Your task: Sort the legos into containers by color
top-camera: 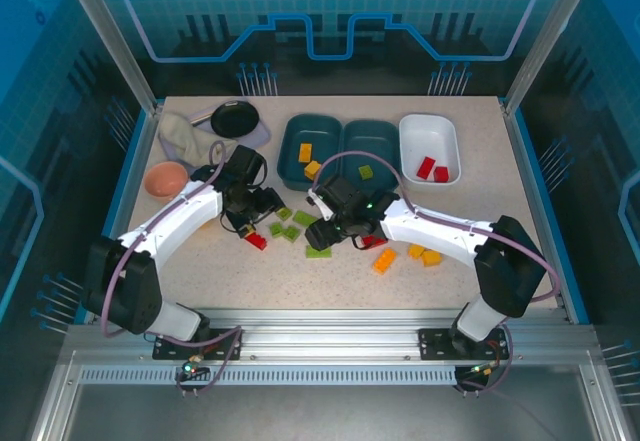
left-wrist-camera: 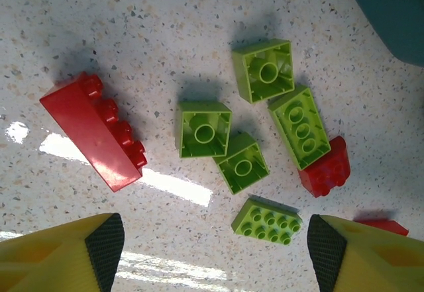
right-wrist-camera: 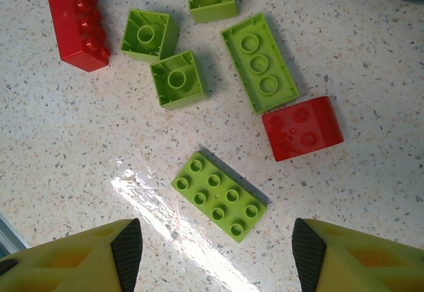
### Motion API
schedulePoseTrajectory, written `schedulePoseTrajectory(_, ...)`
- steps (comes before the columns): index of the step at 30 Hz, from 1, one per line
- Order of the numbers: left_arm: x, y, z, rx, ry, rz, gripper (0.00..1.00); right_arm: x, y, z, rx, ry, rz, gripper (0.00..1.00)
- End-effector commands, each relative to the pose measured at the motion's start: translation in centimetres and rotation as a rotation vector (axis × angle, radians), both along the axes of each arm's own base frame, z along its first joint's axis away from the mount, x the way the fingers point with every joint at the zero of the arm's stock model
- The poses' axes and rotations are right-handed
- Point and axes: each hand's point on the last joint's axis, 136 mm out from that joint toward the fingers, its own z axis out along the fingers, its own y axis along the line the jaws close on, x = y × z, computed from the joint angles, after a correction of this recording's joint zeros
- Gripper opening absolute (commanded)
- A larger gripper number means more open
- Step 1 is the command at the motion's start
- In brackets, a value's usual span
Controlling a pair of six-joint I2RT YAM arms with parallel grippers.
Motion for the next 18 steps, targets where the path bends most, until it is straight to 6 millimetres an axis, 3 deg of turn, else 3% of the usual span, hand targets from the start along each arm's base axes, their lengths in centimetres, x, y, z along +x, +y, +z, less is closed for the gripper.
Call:
schedulePoseTrajectory(1,0.7,0.4,0.5,0.001,0.014,0.035,0.76,0.3,1.1,0.2,0.014,-0.006,0.02,0.65)
schedulePoseTrajectory(5,0.0,2.0,1.8,0.04,-0.017,0.098,0.79,1.5,3.4,-0.4,0.009,0.007,0.037,0.68)
schedulePoseTrajectory(10,-2.2,4.8,3.1,0.058,-0.046,0.228,0.83,4.1,6.7,-2.2,-0.048,0.009,0.023,0.68)
schedulePoseTrajectory(18,-4.9,5.9,4.3,0.034,-0.094,0.273,0.84,8.0,8.6,-5.3,-0.183,0.003,-0.021,0.7)
